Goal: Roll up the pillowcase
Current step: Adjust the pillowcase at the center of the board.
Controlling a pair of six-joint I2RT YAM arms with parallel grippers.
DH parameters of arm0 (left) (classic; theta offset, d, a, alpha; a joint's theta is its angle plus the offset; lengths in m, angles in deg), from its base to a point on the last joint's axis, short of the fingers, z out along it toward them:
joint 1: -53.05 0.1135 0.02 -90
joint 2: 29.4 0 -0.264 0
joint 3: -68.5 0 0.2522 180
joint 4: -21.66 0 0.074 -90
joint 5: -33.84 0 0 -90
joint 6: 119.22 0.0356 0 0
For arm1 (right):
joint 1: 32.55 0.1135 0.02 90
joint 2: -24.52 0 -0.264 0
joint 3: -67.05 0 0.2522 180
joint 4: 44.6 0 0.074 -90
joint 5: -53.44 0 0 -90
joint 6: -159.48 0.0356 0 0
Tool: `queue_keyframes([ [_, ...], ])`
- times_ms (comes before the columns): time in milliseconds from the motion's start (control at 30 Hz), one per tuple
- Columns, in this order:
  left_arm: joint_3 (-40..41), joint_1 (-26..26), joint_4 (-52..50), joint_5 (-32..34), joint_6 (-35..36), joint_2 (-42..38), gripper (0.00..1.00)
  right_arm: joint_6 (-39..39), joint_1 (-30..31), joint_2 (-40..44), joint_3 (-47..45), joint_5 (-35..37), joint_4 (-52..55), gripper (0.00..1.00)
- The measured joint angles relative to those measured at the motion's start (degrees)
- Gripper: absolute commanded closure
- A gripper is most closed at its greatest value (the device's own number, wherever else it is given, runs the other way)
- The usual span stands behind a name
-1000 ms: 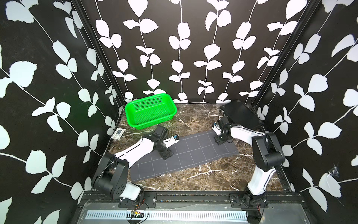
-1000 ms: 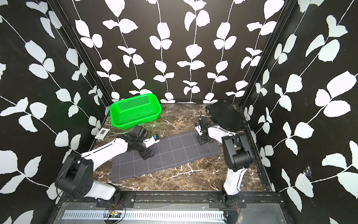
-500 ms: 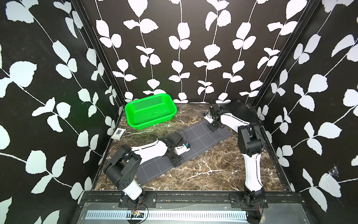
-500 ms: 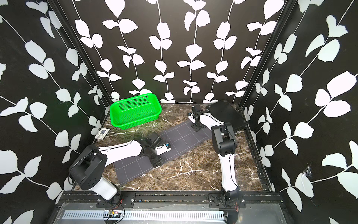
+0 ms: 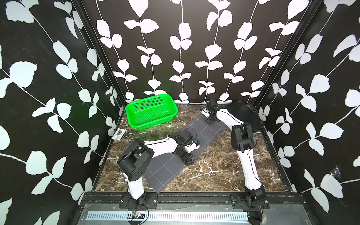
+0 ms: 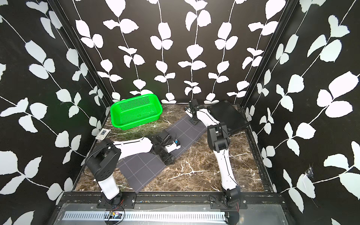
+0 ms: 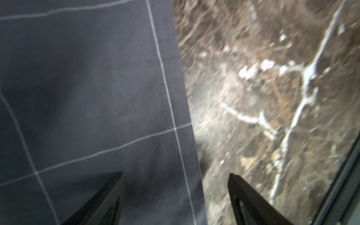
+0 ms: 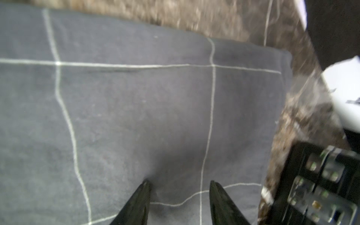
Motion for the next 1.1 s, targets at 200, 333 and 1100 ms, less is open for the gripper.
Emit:
queue_keyframes([
  [200,-1.3,-3.3,2.1,-2.8,-5.4,1.4,0.14,-1.4,1.3,-5.4,9.5,1.4,1.7,0.44],
  [333,-3.7,-4.4,4.5,-4.5,-9.2,3.8,0.14,-1.9,1.5,-7.7,13.7,2.0,1.7,0.42],
  [1100,-8.1,-2.2,-2.6,-4.6,-12.0,-3.4,0.12,0.3,-2.2,36.7,-23.7,-19.3,-7.5,0.26],
])
